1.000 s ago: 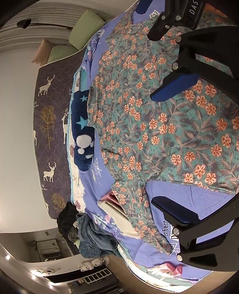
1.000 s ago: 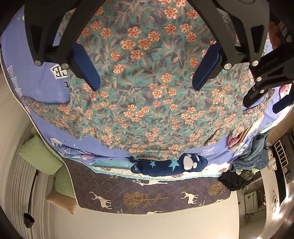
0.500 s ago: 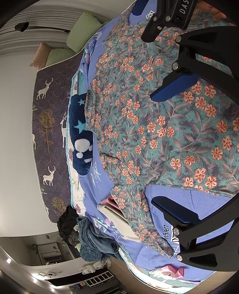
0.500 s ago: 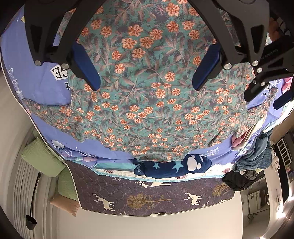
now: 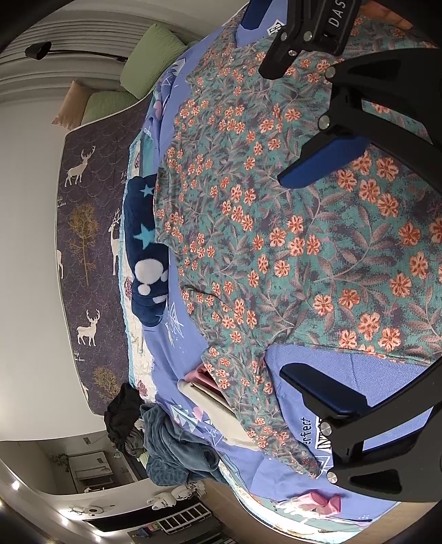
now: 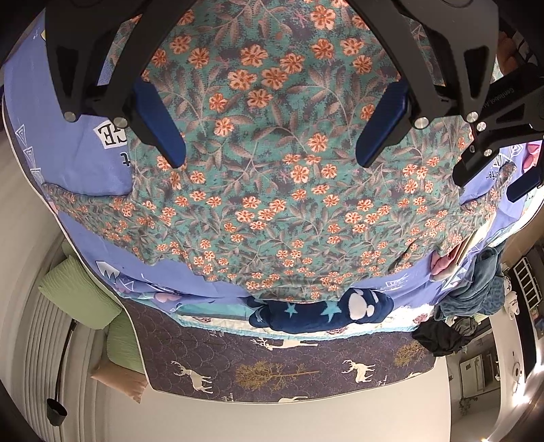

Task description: Fold small clothes

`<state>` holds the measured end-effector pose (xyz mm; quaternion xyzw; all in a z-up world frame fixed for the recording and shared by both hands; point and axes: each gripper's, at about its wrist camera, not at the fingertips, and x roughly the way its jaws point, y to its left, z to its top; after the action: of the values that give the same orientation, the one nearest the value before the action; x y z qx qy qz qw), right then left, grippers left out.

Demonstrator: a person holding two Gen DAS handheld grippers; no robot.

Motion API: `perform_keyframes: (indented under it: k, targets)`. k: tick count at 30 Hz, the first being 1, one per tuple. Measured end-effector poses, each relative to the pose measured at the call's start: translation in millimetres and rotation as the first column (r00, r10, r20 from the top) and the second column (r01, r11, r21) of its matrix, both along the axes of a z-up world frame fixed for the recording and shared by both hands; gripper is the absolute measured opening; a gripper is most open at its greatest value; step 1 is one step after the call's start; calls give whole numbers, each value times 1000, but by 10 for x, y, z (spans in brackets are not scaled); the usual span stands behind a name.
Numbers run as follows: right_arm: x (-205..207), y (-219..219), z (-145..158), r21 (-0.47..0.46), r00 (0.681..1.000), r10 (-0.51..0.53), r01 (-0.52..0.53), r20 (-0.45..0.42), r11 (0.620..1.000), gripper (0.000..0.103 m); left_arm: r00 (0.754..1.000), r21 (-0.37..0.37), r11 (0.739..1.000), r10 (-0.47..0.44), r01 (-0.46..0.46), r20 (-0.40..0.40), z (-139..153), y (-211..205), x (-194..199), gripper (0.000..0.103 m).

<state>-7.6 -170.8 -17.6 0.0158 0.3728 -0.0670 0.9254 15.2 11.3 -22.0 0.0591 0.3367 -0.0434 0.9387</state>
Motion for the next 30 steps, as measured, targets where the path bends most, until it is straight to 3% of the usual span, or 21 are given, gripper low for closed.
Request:
perform_keyframes:
  k: [15, 30]
  targets:
    - [48, -31, -73, -1, 1000, -9, 9, -20, 1000, 101, 1000, -23, 1000, 2, -3, -28, -69, 32, 49, 102]
    - [127, -86, -142, -18, 998, -34, 33, -48, 999, 101, 999, -128, 992, -12, 5, -53, -97, 205, 72, 102]
